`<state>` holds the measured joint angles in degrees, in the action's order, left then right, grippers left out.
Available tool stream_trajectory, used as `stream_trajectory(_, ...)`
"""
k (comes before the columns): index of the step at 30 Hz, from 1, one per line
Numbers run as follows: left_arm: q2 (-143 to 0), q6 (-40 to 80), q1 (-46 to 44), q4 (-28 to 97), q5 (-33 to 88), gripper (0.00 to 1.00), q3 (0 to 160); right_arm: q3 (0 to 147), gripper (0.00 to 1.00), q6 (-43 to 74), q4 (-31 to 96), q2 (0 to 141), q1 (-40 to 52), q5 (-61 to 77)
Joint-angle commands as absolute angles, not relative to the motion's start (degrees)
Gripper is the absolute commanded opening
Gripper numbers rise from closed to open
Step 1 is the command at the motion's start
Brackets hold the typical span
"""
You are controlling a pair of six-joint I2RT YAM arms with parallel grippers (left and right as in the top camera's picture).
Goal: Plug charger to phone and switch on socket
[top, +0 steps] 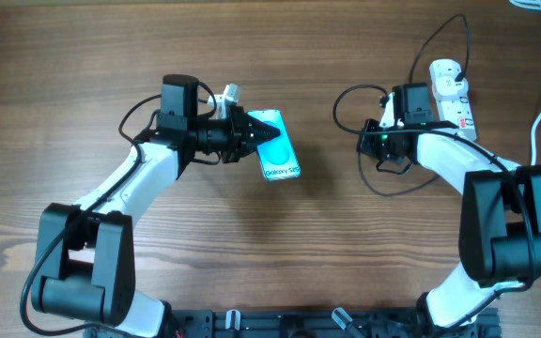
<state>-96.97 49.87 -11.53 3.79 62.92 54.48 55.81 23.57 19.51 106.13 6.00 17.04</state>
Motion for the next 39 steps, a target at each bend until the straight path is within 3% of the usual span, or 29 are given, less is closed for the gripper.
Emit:
stream_trajectory(1,-97.19,49.93,-10.63,3.42,64.97,0.04,55.18,52.05,0.07,20.38,24.93,109.71,11.07,20.49)
stream_trajectory(5,-97.19,49.93,-9.13,3.44,66.98,0.04,55.18,52.07,0.15,20.56,22.98,109.71,14.37,20.45)
stream_trajectory(7,-97.19,49.93,-8.47,3.42,68.64,0.04,55.18,52.49,0.32,20.53,20.80,109.65,15.07,20.43)
stream_trajectory(9,-97.19,49.91,-7.86,3.42,69.01,0.04,55.18,53.36,0.41,20.53,19.97,109.62,15.05,19.75)
stream_trajectory(17,-97.19,49.87,-3.09,3.40,68.99,0.04,55.18,54.11,0.49,14.46,17.78,109.62,17.04,13.04)
stream_trajectory(27,-97.19,49.89,-0.40,3.42,69.69,0.04,55.18,54.08,0.44,13.50,21.56,109.62,24.16,-7.99)
stream_trajectory(29,-97.19,49.89,-0.40,3.42,69.87,0.04,55.18,53.89,0.41,13.39,22.59,109.65,24.16,-8.21)
stream_trajectory(32,-97.19,49.89,-0.40,3.42,69.89,0.04,55.18,53.89,0.27,13.26,22.63,109.73,24.16,-8.16)
stream_trajectory(39,-97.19,49.91,-0.40,3.62,70.08,0.04,55.18,53.89,0.24,10.52,22.92,109.73,24.16,-5.30)
